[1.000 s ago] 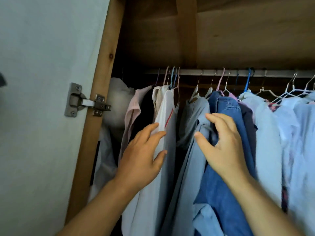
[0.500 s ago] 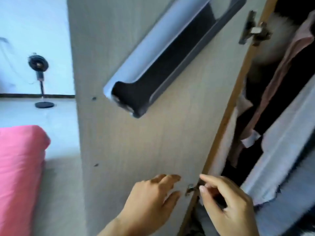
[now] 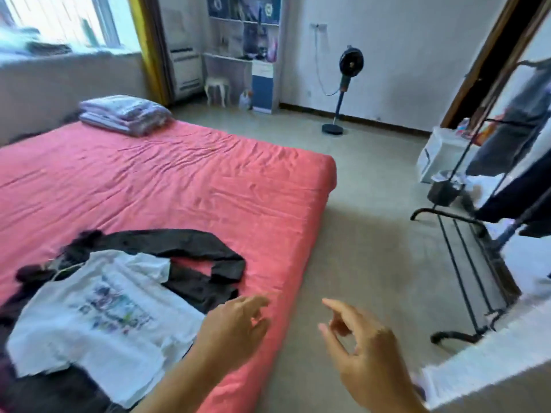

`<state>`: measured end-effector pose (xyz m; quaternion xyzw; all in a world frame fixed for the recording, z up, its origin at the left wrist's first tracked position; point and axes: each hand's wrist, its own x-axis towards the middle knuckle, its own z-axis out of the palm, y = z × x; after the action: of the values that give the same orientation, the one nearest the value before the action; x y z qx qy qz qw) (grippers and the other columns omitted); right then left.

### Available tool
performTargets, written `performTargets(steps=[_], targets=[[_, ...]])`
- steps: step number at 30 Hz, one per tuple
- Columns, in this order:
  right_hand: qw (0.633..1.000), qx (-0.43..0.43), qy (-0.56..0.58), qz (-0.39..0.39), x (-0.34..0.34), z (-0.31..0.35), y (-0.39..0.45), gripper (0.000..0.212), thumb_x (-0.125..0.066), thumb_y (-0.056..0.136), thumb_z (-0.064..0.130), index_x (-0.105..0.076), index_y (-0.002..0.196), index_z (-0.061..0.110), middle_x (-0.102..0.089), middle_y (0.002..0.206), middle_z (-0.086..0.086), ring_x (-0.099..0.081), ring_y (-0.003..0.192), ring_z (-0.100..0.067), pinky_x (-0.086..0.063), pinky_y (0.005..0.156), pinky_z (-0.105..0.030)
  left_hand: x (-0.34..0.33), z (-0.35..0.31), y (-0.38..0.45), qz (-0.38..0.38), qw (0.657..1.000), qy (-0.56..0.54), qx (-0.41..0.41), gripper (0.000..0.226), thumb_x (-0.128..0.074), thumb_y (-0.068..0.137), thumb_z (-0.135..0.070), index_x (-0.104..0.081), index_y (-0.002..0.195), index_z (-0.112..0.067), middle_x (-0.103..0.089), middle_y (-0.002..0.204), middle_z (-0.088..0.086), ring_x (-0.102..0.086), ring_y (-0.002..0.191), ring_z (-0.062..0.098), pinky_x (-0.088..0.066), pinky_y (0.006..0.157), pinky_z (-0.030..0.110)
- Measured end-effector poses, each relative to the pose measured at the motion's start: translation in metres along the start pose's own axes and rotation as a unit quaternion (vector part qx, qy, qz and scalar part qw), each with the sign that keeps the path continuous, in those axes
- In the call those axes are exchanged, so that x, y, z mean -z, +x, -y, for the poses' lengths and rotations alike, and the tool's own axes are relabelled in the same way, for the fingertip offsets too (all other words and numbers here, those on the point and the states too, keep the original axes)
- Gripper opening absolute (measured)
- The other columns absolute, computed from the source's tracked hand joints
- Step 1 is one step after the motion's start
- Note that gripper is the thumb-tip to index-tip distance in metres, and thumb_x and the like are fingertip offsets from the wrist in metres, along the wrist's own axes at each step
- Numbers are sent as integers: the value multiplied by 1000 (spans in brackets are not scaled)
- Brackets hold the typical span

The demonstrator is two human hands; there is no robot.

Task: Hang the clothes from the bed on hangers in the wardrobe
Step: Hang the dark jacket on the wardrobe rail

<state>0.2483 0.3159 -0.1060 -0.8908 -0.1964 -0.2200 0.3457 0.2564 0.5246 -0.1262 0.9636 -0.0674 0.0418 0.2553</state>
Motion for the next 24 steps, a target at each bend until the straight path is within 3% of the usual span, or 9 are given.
performTargets(steps=[2,5,13,16,20,24], targets=[[998,19,31,41,-50,13,23,29,-55,74,36,-55,103,32,-52,71,18,-51,64,0,-45,61,-16,11,46,-2,-11,999,13,51,42,-38,77,-54,-61,108,-38,-65,90,-17,-63,81,8,-43,65,21],[991,41,62,110,-113,27,47,28,-56,72,35,-55,100,33,-57,73,12,-56,66,-7,-46,63,-19,22,104,-3,1,993,4,114,31,-48,92,-44,-53,121,-38,-58,102,-20,-58,90,5,-41,76,19],[938,76,128,313,-240,56,100,25,-57,70,37,-60,94,31,-53,79,20,-51,74,3,-39,66,-6,46,207,-8,-22,962,-26,272,32,-49,94,-42,-50,125,-39,-51,98,-24,-53,79,-5,-36,67,6],[911,104,135,376,-285,55,124,28,-53,74,40,-65,94,24,-50,79,22,-46,77,6,-33,69,-2,43,234,-7,-54,936,-49,344,32,-51,93,-42,-52,124,-38,-53,97,-25,-51,73,-8,-36,67,6],[872,128,165,443,-347,49,156,35,-50,76,43,-67,97,21,-49,80,22,-48,78,3,-36,68,-5,35,261,0,-76,896,-60,433,30,-51,93,-42,-54,122,-37,-53,96,-26,-55,78,-5,-44,76,16],[835,144,177,500,-429,33,189,43,-46,76,48,-67,101,19,-47,83,22,-49,77,0,-37,71,-12,18,294,19,-97,846,-73,520,28,-53,92,-42,-56,119,-37,-53,93,-27,-57,80,-5,-45,76,16]])
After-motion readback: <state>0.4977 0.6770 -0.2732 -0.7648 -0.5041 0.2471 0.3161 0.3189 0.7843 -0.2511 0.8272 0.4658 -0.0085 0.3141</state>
